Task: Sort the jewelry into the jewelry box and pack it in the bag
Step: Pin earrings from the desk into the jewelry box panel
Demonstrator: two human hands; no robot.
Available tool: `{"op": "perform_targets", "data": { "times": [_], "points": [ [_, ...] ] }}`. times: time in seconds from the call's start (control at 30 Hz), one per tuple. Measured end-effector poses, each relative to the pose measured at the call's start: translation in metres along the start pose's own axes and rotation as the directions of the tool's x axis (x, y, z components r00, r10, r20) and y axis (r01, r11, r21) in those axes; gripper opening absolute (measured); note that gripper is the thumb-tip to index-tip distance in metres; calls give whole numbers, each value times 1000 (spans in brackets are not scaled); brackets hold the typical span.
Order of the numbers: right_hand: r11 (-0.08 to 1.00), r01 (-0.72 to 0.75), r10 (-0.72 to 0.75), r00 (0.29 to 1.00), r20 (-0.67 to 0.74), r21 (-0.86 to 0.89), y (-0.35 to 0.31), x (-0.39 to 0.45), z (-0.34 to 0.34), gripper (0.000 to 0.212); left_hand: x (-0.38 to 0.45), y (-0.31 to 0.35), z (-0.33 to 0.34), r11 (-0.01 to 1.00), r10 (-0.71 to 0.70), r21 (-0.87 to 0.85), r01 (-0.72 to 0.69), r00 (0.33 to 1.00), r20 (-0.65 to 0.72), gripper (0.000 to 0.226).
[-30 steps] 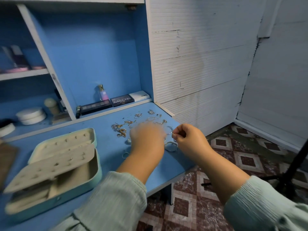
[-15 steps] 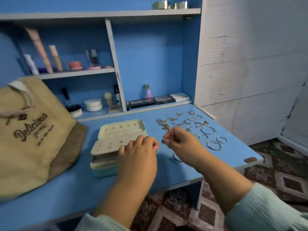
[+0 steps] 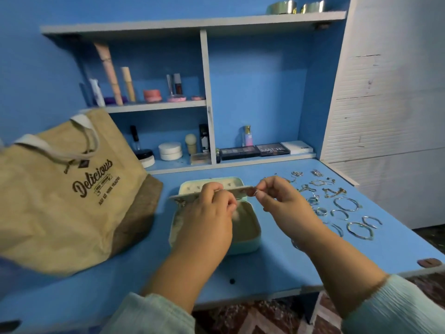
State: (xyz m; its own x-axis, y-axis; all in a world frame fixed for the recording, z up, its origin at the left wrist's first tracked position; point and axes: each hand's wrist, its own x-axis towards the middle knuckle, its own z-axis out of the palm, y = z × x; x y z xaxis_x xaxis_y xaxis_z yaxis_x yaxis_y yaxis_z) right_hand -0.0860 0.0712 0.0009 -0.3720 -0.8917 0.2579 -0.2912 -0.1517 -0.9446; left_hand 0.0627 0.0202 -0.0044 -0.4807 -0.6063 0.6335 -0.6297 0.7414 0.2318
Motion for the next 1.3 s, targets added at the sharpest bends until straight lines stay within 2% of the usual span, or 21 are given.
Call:
{"op": "perform_targets", "data": {
  "times": [0.1, 0.2, 0.3, 0.4, 0.53, 0.6, 0.8, 1.07, 1.3],
  "points": [
    [999, 36, -36, 999, -11, -4, -1, 14, 0, 13, 21, -7, -3, 998, -56, 15, 55, 996, 63, 12],
    [999, 53, -54, 998, -42, -11, 4, 27, 0, 10, 41, -16, -4, 998, -55, 14, 54, 995, 83, 17],
    [998, 48, -53, 995, -85, -51, 10, 40, 3, 9, 58, -24, -2, 998, -45, -40, 50, 994, 103, 15],
    [992, 67, -78, 992, -101, -108, 15, 54, 6, 17, 71, -31, 2, 990, -33, -132, 49, 993, 116, 13],
    [989, -8, -2, 997, -72, -145, 19, 67, 11, 19, 81, -39, 8, 981, -43, -183, 66, 991, 125, 11],
    [988, -49, 41, 997, -59, -149, 21, 69, 12, 20, 84, -42, 11, 979, -42, -193, 64, 992, 118, 9],
    [986, -44, 35, 998, -58, -163, 26, 69, 17, 24, 82, -47, 18, 983, -9, -182, 17, 999, 47, 9],
    [986, 22, -35, 996, -76, -167, 30, 65, 25, 28, 74, -52, 25, 985, 18, -173, -26, 999, -47, 9],
    [989, 46, -57, 996, -74, -137, 29, 62, 29, 26, 68, -52, 26, 976, 29, -213, -47, 996, -85, 18]
  ]
}}
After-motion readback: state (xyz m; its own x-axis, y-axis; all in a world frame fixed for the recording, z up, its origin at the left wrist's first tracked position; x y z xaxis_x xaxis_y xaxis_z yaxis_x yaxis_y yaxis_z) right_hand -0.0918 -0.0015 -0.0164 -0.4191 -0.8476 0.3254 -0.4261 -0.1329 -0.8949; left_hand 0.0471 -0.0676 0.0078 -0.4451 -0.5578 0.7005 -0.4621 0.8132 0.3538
